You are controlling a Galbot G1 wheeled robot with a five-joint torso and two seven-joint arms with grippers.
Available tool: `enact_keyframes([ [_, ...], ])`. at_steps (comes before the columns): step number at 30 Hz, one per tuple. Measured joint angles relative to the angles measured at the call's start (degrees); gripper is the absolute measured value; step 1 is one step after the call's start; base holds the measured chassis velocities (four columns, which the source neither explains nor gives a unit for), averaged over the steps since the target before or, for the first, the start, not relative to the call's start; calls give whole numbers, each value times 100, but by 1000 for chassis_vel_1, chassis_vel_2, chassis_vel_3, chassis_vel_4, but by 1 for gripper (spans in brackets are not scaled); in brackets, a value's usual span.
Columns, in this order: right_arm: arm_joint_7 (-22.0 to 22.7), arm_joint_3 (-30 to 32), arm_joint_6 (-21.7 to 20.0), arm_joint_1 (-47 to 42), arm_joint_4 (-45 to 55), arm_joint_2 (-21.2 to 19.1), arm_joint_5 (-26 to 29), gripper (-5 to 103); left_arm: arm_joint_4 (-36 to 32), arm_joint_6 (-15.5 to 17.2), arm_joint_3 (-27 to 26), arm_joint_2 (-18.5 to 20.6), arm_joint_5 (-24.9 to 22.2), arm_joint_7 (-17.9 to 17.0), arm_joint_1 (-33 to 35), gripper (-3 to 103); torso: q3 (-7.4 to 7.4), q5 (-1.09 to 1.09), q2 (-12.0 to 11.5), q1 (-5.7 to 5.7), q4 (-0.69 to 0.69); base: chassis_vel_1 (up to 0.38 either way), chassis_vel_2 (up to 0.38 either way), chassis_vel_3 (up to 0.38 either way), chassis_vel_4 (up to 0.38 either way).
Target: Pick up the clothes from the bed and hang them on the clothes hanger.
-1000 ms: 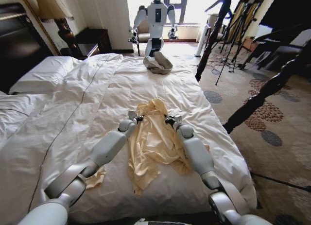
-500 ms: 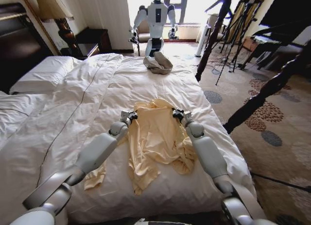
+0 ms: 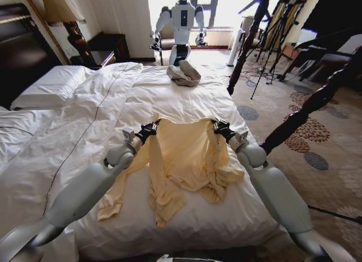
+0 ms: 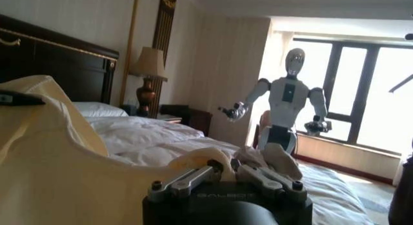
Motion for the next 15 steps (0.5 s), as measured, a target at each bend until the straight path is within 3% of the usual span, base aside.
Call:
enact_keyframes([
  [2, 214, 27, 146, -195, 616, 535, 610, 0, -679, -77, -713, 346, -327, 35, 524, 1, -1, 2, 0, -1, 4, 0, 0, 0, 0],
  [3, 214, 27, 146, -195, 616, 535, 610, 0, -679, -77, -713, 346, -327, 35, 524, 1, -1, 2, 0, -1, 4, 0, 0, 0, 0],
  [5, 258, 362, 264, -465, 1174, 947, 1205, 0, -1300, -103, -1457, 562, -754, 46, 990, 1, 0, 0, 0, 0, 2, 0, 0, 0, 0],
  [6, 258, 362, 264, -465, 1174, 947, 1205, 0, -1300, -103, -1457, 562, -754, 46, 990, 1, 0, 0, 0, 0, 2, 0, 0, 0, 0],
  [9, 290, 923, 552, -918, 1953, 1381, 1960, 0, -2036, -90, -2619, 746, -1575, 32, 1492, 1, 0, 6, 0, 0, -1, 0, 0, 0, 0],
  [10, 290, 923, 552, -918, 1953, 1381, 1960, 0, -2036, -90, -2619, 746, -1575, 32, 1492, 1, 0, 6, 0, 0, -1, 0, 0, 0, 0],
  [13, 293, 1635, 809, -1389, 2567, 1672, 2649, 0, -2466, -23, -3577, 847, -2243, -2, 1857, 1, 0, 3, 0, 0, 0, 0, 0, 0, 0],
  [14, 293, 1635, 809, -1389, 2567, 1672, 2649, 0, -2466, -23, -3577, 847, -2243, -2, 1857, 1, 0, 3, 0, 0, 0, 0, 0, 0, 0],
  [15, 291, 2155, 893, -1701, 2800, 1785, 3004, 0, -2625, -3, -4061, 867, -2540, 2, 2104, 1, 1, 1, 0, 1, 0, 0, 0, 0, 0],
])
